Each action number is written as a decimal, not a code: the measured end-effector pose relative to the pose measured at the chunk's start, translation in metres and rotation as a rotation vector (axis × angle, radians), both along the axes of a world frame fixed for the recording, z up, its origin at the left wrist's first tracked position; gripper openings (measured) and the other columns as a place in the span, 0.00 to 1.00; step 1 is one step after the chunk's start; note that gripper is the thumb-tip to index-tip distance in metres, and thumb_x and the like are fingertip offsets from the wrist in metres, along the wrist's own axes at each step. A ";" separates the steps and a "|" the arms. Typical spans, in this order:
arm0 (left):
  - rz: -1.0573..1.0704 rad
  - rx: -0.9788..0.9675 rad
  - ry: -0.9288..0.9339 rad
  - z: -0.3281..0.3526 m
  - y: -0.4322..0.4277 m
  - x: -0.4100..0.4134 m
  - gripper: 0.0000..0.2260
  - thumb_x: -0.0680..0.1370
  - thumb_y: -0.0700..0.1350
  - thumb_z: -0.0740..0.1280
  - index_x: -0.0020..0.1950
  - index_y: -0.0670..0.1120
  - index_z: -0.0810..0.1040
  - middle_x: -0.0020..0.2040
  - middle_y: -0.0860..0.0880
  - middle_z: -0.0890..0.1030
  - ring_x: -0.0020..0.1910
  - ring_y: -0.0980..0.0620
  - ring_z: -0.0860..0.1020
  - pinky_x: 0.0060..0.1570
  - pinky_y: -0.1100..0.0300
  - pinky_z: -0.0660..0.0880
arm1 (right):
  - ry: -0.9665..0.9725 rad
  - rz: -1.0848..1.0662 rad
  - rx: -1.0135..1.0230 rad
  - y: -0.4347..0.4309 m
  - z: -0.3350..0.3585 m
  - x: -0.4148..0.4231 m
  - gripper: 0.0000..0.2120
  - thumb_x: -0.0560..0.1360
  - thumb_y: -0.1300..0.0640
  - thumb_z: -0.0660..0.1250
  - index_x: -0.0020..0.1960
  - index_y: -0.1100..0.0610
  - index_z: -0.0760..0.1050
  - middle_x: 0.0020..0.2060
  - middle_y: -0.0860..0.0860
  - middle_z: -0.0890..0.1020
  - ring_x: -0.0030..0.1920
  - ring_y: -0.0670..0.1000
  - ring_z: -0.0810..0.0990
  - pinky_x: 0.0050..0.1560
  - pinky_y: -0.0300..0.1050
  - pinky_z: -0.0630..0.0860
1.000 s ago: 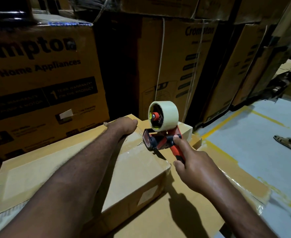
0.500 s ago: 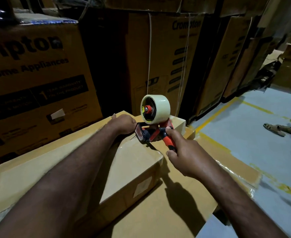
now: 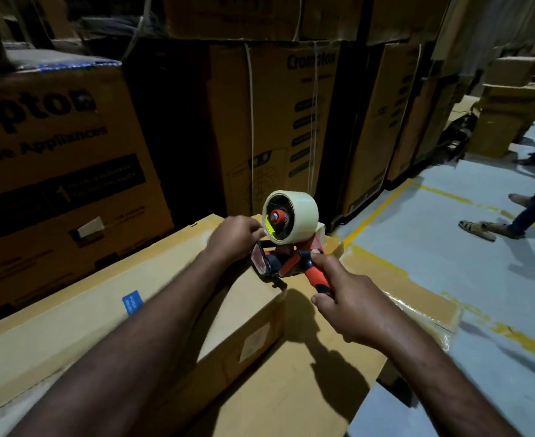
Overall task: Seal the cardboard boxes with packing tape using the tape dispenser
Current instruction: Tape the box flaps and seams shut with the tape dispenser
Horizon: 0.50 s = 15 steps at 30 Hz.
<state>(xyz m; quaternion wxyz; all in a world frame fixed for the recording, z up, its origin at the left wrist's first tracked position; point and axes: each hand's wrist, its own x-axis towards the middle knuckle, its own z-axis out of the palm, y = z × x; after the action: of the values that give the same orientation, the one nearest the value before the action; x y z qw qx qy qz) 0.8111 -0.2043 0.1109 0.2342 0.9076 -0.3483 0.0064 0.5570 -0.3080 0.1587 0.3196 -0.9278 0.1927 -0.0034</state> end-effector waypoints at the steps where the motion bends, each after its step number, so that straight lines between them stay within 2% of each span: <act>1: -0.041 -0.113 0.148 -0.004 0.004 -0.004 0.11 0.83 0.48 0.66 0.55 0.44 0.85 0.51 0.47 0.85 0.52 0.47 0.82 0.55 0.47 0.78 | -0.003 0.000 0.015 0.001 0.000 0.001 0.31 0.83 0.51 0.61 0.78 0.35 0.49 0.56 0.52 0.76 0.33 0.46 0.78 0.29 0.38 0.73; 2: -0.062 -0.179 0.226 -0.007 0.010 -0.005 0.10 0.83 0.45 0.66 0.55 0.44 0.86 0.51 0.46 0.85 0.52 0.47 0.83 0.53 0.48 0.79 | -0.002 0.007 0.013 0.002 0.000 0.002 0.31 0.82 0.51 0.61 0.78 0.35 0.48 0.58 0.54 0.77 0.33 0.47 0.79 0.29 0.38 0.73; 3: -0.064 -0.182 0.227 -0.010 0.015 -0.002 0.10 0.83 0.43 0.65 0.56 0.44 0.86 0.52 0.46 0.85 0.52 0.48 0.83 0.53 0.48 0.80 | -0.003 0.014 0.004 0.003 0.000 0.004 0.31 0.82 0.50 0.61 0.77 0.35 0.48 0.59 0.55 0.77 0.34 0.48 0.79 0.30 0.40 0.74; 8: -0.107 0.018 0.098 -0.009 0.024 0.009 0.14 0.81 0.38 0.67 0.62 0.52 0.85 0.56 0.50 0.85 0.54 0.49 0.82 0.56 0.51 0.80 | -0.004 0.052 -0.013 0.003 -0.002 0.012 0.32 0.82 0.52 0.61 0.78 0.36 0.48 0.59 0.57 0.77 0.37 0.50 0.79 0.33 0.45 0.79; 10: -0.111 0.125 -0.013 -0.010 0.020 0.007 0.13 0.79 0.39 0.71 0.61 0.51 0.85 0.55 0.49 0.86 0.54 0.48 0.81 0.52 0.55 0.78 | -0.007 0.060 0.036 -0.002 -0.003 0.010 0.32 0.82 0.52 0.61 0.78 0.36 0.48 0.60 0.57 0.76 0.39 0.52 0.81 0.34 0.45 0.81; 12: -0.089 0.139 -0.066 -0.011 0.013 0.002 0.11 0.78 0.42 0.73 0.59 0.49 0.85 0.52 0.49 0.86 0.52 0.48 0.82 0.47 0.58 0.75 | -0.013 0.069 0.055 -0.010 -0.003 0.006 0.31 0.82 0.52 0.61 0.77 0.36 0.48 0.60 0.56 0.76 0.41 0.51 0.81 0.37 0.46 0.82; 15: -0.043 0.095 -0.051 -0.012 0.000 -0.011 0.09 0.78 0.43 0.72 0.58 0.48 0.86 0.52 0.49 0.85 0.51 0.50 0.81 0.50 0.55 0.78 | -0.028 0.092 0.008 -0.019 -0.009 -0.006 0.32 0.83 0.51 0.61 0.78 0.37 0.47 0.58 0.54 0.77 0.39 0.47 0.79 0.34 0.42 0.77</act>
<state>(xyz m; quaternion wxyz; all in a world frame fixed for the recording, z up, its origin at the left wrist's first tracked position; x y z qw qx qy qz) 0.7999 -0.2038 0.0994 0.1820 0.9097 -0.3732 0.0079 0.5509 -0.3266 0.1498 0.3257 -0.9342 0.1454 -0.0008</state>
